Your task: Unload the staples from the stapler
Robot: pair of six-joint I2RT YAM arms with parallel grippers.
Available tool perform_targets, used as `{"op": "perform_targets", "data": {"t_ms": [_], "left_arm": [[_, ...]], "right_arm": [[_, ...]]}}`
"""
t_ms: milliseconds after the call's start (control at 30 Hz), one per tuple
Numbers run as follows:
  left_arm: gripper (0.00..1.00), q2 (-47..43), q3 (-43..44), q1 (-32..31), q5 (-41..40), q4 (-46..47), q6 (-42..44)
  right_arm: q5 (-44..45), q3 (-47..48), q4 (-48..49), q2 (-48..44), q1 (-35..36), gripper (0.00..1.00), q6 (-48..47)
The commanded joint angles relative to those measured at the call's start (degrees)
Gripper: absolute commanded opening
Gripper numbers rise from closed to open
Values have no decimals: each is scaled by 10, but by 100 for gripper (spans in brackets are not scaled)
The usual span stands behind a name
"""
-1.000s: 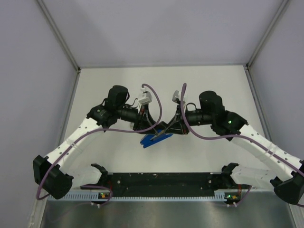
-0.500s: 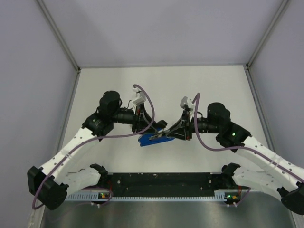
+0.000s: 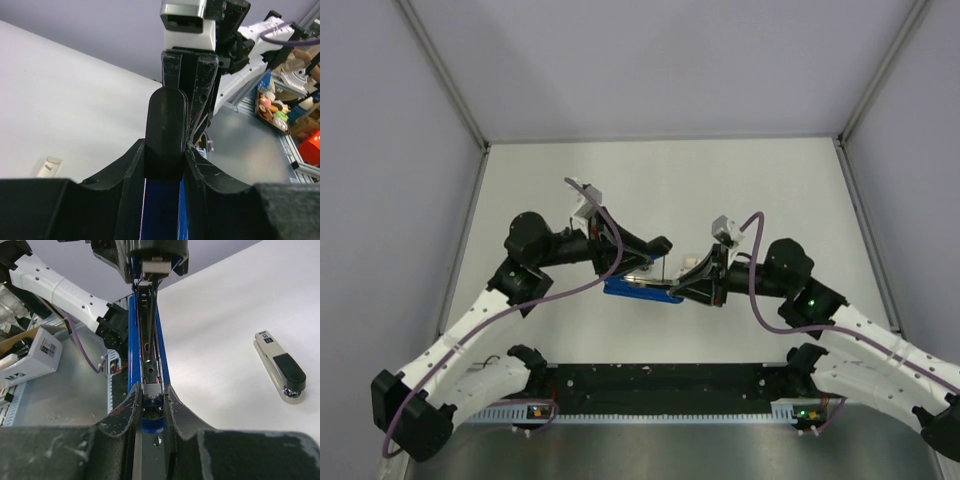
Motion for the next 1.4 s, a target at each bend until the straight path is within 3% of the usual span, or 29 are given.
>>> {"op": "perform_targets", "data": {"t_ms": [0, 333, 833, 1167, 1267, 1367], "left_arm": [[0, -38, -22, -3, -100, 226, -81], [0, -55, -88, -15, -217, 334, -105], [0, -70, -166, -41, -370, 414, -97], [0, -28, -180, -97, -498, 402, -1], [0, -28, -186, -102, -526, 369, 12], [0, -43, -198, -108, -602, 326, 21]], "right_arm": [[8, -34, 43, 8, 29, 0, 30], [44, -59, 150, 91, 94, 0, 56], [50, 12, 234, 221, 145, 0, 57], [39, 41, 230, 253, 149, 0, 48], [46, 34, 230, 256, 150, 0, 46], [51, 22, 249, 265, 150, 0, 56]]}}
